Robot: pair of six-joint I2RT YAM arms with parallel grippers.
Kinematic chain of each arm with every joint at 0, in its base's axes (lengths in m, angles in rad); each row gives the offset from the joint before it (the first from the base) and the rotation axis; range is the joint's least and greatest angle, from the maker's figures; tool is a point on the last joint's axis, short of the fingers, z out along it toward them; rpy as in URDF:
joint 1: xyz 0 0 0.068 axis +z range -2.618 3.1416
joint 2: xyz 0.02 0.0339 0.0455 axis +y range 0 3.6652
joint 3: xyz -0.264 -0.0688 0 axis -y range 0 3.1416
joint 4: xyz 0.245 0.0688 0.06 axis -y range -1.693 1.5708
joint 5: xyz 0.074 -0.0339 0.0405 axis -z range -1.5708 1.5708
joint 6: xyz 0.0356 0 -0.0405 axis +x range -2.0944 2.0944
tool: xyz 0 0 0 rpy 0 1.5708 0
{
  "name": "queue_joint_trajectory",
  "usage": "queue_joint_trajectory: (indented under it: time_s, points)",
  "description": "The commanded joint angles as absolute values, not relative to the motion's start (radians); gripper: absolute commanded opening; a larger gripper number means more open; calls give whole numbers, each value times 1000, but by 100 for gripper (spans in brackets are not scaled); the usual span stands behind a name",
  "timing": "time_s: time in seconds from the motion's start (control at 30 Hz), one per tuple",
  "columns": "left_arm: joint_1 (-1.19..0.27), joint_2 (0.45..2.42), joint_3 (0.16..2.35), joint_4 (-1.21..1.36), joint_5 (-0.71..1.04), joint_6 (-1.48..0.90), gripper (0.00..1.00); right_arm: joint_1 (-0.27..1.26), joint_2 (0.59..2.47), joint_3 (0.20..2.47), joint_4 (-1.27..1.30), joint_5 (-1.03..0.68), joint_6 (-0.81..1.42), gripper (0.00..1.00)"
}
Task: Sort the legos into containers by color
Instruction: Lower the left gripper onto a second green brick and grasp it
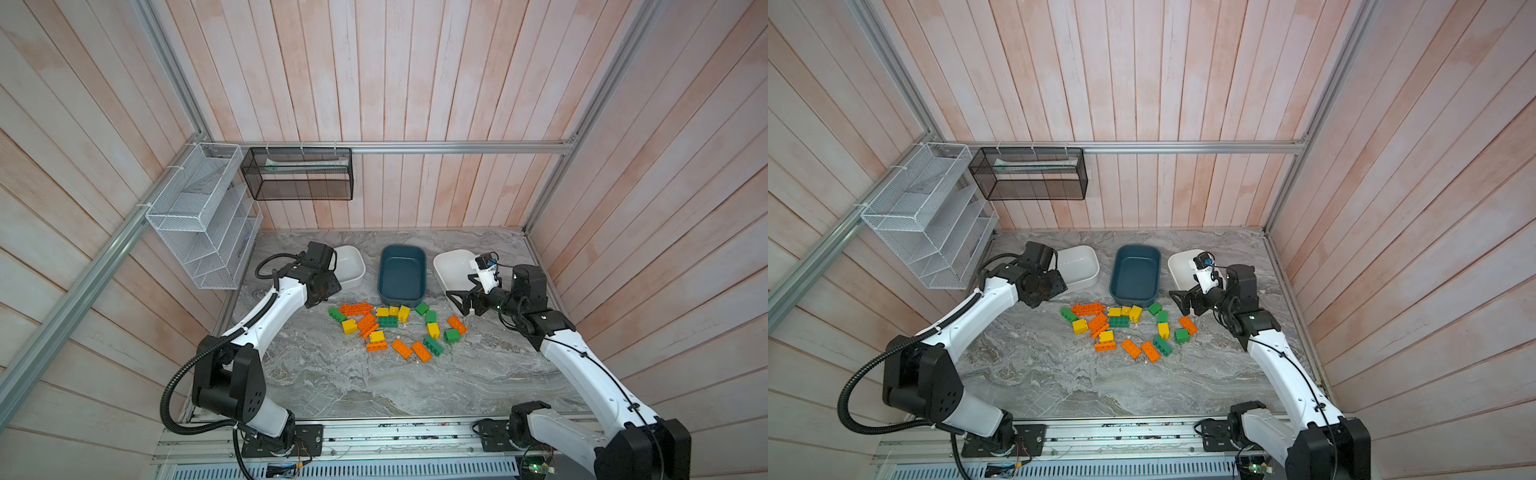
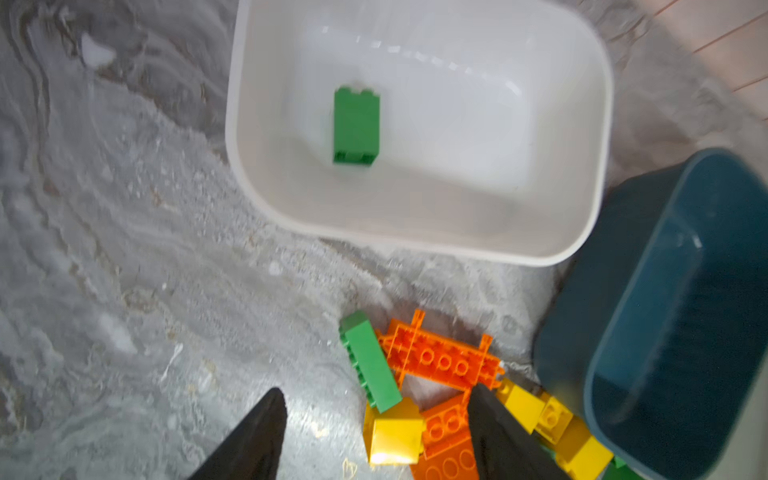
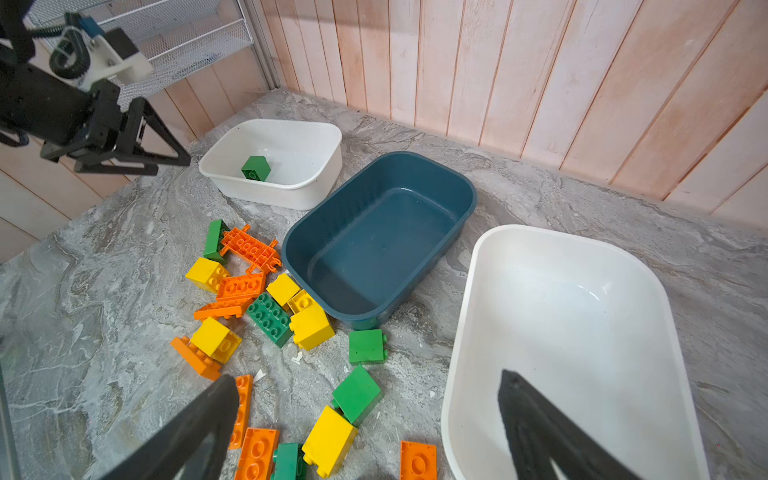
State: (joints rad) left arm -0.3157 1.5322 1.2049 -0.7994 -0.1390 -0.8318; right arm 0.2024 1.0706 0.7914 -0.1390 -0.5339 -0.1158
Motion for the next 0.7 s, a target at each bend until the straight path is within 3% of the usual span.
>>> queue_joint_trajectory:
  time_s: [0.0, 0.43, 0.67]
  points:
    - [-359, 1511, 1123, -796, -168, -1090, 70, 204, 1077, 804, -146, -558, -126, 98]
    - [-363, 1662, 1074, -626, -114, -1109, 65, 204, 1036, 756, -155, -545, -118, 98]
    - [-360, 1716, 1075, -614, -135, -1085, 55, 203, 1040, 751, -170, -540, -136, 98]
